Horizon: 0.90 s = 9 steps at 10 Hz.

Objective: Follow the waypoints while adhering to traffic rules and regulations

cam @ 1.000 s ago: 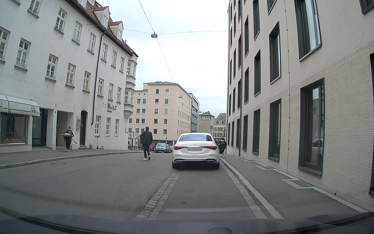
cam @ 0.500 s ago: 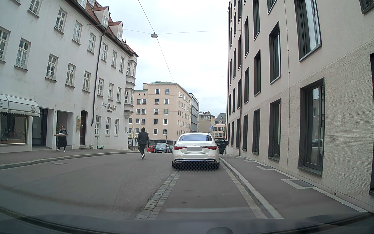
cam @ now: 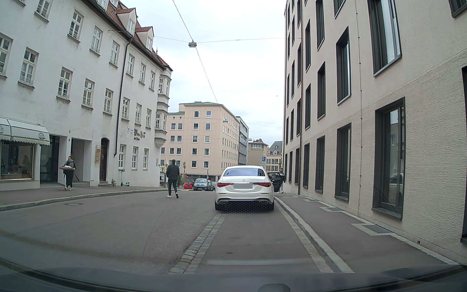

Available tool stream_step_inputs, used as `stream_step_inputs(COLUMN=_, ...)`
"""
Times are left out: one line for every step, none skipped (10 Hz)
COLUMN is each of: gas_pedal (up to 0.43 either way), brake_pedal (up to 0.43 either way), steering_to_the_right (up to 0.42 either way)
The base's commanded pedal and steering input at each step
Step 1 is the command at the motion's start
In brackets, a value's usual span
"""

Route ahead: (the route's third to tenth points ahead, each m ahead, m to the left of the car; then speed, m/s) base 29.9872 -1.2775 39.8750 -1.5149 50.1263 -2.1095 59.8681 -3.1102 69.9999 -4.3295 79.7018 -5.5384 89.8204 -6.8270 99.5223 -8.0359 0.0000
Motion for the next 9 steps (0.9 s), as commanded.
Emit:
stream_step_inputs(gas_pedal=0.000, brake_pedal=0.226, steering_to_the_right=0.018)
stream_step_inputs(gas_pedal=0.000, brake_pedal=0.079, steering_to_the_right=0.017)
stream_step_inputs(gas_pedal=0.000, brake_pedal=0.000, steering_to_the_right=0.009)
stream_step_inputs(gas_pedal=0.000, brake_pedal=0.000, steering_to_the_right=-0.008)
stream_step_inputs(gas_pedal=0.000, brake_pedal=0.000, steering_to_the_right=-0.022)
stream_step_inputs(gas_pedal=0.000, brake_pedal=0.000, steering_to_the_right=-0.041)
stream_step_inputs(gas_pedal=0.000, brake_pedal=0.000, steering_to_the_right=-0.055)
stream_step_inputs(gas_pedal=0.000, brake_pedal=0.000, steering_to_the_right=-0.065)
stream_step_inputs(gas_pedal=0.000, brake_pedal=0.000, steering_to_the_right=-0.079)
